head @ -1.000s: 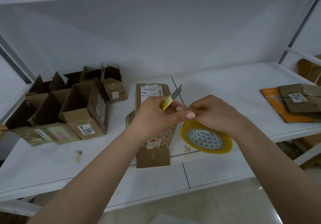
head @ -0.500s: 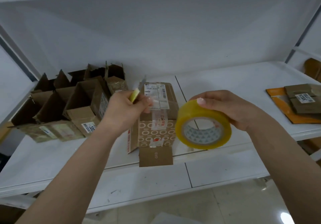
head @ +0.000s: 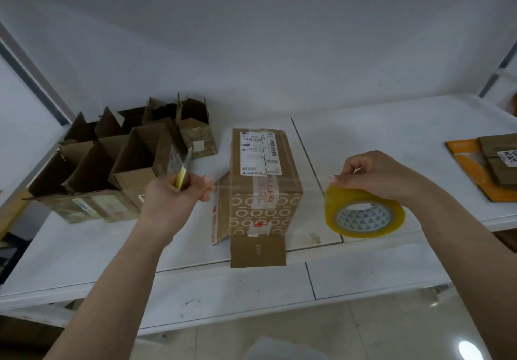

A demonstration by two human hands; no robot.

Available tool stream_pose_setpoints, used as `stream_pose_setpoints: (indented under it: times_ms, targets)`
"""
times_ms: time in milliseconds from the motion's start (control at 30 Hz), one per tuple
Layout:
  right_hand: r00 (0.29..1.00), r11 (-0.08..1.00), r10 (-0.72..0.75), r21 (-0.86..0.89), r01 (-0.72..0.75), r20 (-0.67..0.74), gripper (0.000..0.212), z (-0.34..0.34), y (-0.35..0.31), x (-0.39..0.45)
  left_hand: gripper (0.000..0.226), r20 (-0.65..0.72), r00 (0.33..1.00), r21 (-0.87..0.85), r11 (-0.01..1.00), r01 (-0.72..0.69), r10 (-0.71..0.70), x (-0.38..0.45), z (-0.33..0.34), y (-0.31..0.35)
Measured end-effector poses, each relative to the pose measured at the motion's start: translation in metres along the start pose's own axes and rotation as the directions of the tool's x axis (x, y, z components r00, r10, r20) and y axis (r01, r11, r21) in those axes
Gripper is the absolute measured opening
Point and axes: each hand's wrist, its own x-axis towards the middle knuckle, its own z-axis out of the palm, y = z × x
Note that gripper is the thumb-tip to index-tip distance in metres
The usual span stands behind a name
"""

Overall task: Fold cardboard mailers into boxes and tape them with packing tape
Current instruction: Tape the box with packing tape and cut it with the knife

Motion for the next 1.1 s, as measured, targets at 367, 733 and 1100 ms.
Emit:
stream_pose_setpoints:
  times_ms: [367,733,1100]
  targets:
    - [0.995,0.990,0.081,-0.124,-0.073,0.058,0.034,0.039,0.027,0.026,0.028,0.033,0.984,-0.031,0.984,0.177,-0.176,0.007,0.017,-0.040]
    - [0.991,0.972,0.054,-0.235,-0.023,0.124,0.034,0.084,0.007,0.036,0.033,0.145,0.929,-0.157,0.919,0.361,-0.340,-0.009,0.027,-0.074]
    - [0.993,0.955,0.068,-0.295,-0.037,0.094,0.033,0.078,0.004,0.034,0.039,0.023,0.952,0.170,0.940,0.296,-0.305,-0.007,0.035,-0.095]
